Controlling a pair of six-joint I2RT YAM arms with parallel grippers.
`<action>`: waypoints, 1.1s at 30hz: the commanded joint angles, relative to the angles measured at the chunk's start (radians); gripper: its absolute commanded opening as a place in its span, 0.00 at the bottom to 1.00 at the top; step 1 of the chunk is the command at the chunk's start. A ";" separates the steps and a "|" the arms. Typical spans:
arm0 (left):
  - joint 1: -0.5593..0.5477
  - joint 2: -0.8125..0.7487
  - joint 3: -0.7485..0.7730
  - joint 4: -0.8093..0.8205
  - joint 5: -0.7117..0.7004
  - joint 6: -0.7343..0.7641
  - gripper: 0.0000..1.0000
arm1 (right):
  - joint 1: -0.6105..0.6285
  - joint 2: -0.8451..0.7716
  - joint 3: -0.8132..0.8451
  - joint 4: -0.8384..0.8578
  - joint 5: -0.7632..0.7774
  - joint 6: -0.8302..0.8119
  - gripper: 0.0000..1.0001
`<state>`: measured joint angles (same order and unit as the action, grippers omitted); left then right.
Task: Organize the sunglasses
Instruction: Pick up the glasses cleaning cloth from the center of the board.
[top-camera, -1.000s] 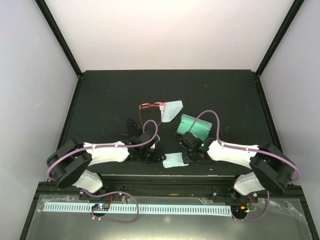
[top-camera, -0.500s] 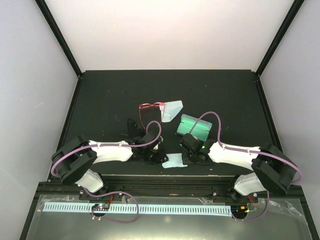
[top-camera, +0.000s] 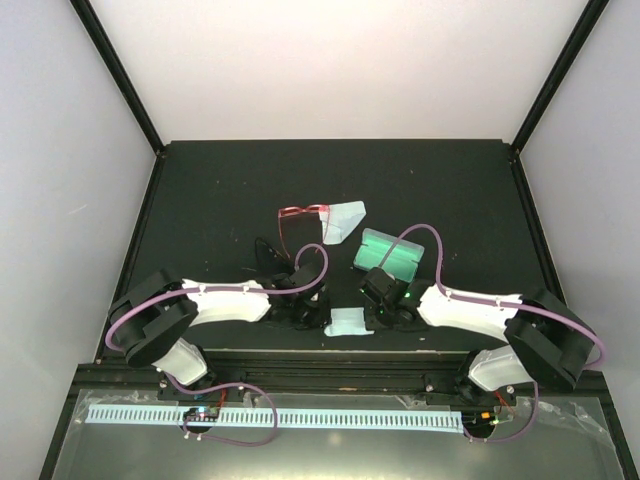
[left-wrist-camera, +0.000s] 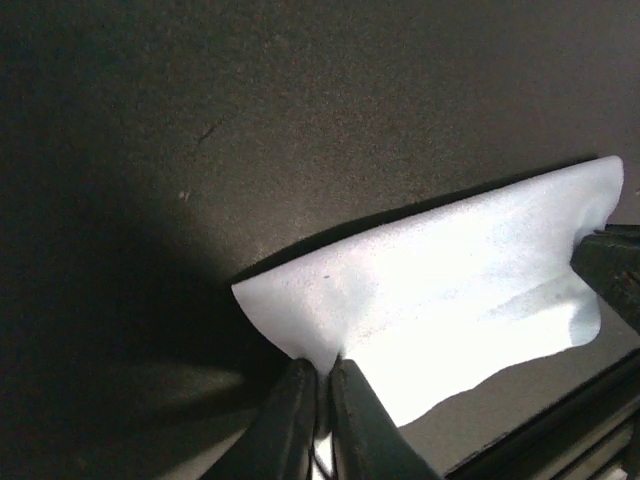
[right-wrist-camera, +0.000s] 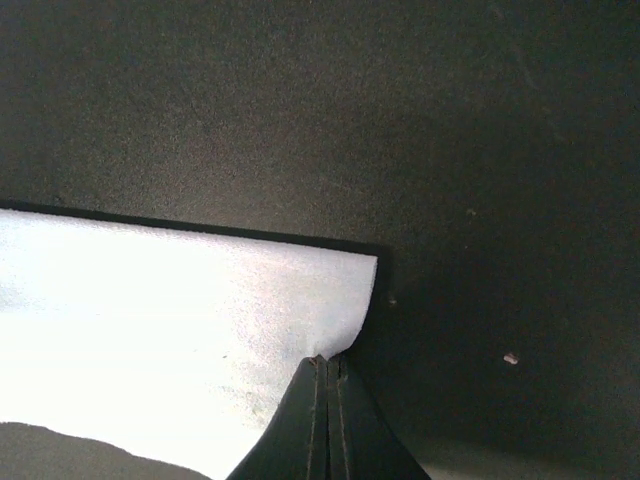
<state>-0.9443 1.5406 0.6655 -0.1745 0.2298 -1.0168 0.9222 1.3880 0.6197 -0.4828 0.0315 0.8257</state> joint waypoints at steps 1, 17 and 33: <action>-0.007 0.002 0.019 -0.075 -0.058 0.009 0.02 | 0.012 0.005 -0.033 -0.071 -0.017 0.021 0.01; 0.005 -0.017 0.198 -0.114 -0.011 0.170 0.01 | -0.033 -0.212 0.034 -0.138 0.096 0.048 0.01; 0.151 0.252 0.634 -0.312 0.138 0.499 0.02 | -0.260 -0.121 0.177 -0.089 0.144 -0.103 0.01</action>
<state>-0.8307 1.7195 1.1992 -0.3935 0.3149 -0.6388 0.7136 1.2240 0.7589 -0.6128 0.1509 0.7780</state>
